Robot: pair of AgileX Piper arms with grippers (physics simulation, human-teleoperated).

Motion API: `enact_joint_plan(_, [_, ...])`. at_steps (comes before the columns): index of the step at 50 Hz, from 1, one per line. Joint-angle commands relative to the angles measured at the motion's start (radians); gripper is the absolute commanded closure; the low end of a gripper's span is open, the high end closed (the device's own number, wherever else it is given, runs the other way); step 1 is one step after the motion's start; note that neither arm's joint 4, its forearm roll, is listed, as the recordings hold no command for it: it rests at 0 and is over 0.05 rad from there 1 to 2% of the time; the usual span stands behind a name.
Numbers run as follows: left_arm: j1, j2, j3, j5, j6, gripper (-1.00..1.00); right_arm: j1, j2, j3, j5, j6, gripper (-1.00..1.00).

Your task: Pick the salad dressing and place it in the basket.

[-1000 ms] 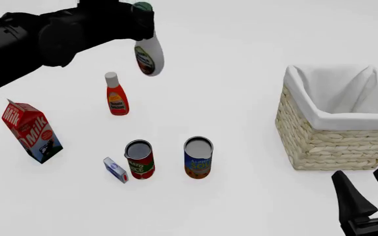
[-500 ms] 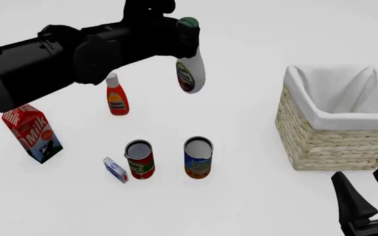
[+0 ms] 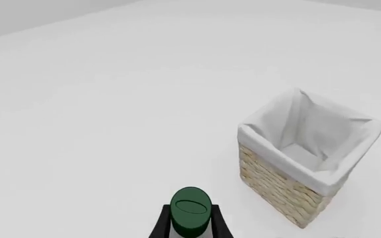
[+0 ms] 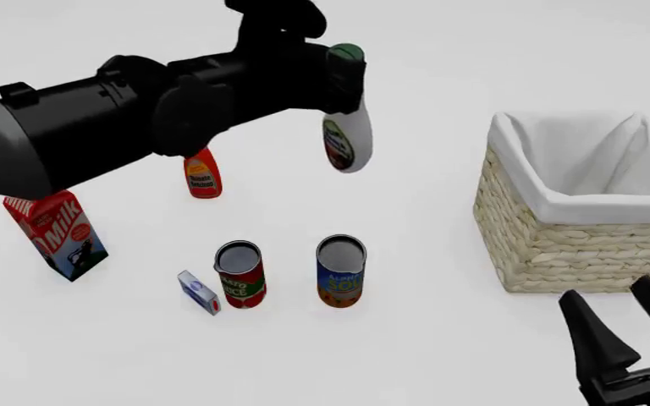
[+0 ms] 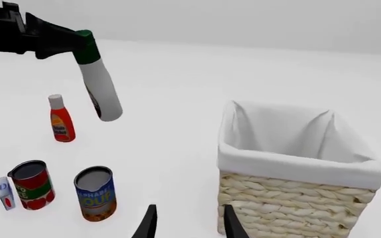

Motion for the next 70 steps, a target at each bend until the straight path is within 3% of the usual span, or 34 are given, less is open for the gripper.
enact_joint_plan(1, [-0.004,-0.006,-0.006,-0.003,0.016,1.00,0.055,0.173,-0.041,-0.066,-0.086,-1.00])
enact_joint_plan(4, [-0.003,-0.005,-0.007,-0.002,0.014,1.00,0.069,0.170,-0.065,-0.041,-0.074,-1.00])
enact_joint_plan(8, [-0.008,-0.005,-0.005,-0.005,0.014,1.00,0.100,0.234,-0.099,-0.049,-0.108,-1.00])
enact_joint_plan(14, [-0.011,-0.004,-0.008,-0.003,0.015,1.00,0.131,0.270,-0.164,-0.020,-0.093,-1.00])
enact_joint_plan(31, [-0.031,-0.010,-0.010,0.003,0.005,1.00,0.228,0.383,-0.304,-0.047,-0.169,-1.00])
enact_joint_plan(70, [-0.086,-0.025,0.021,-0.009,-0.003,1.00,0.356,0.764,-0.478,-0.268,-0.256,-1.00])
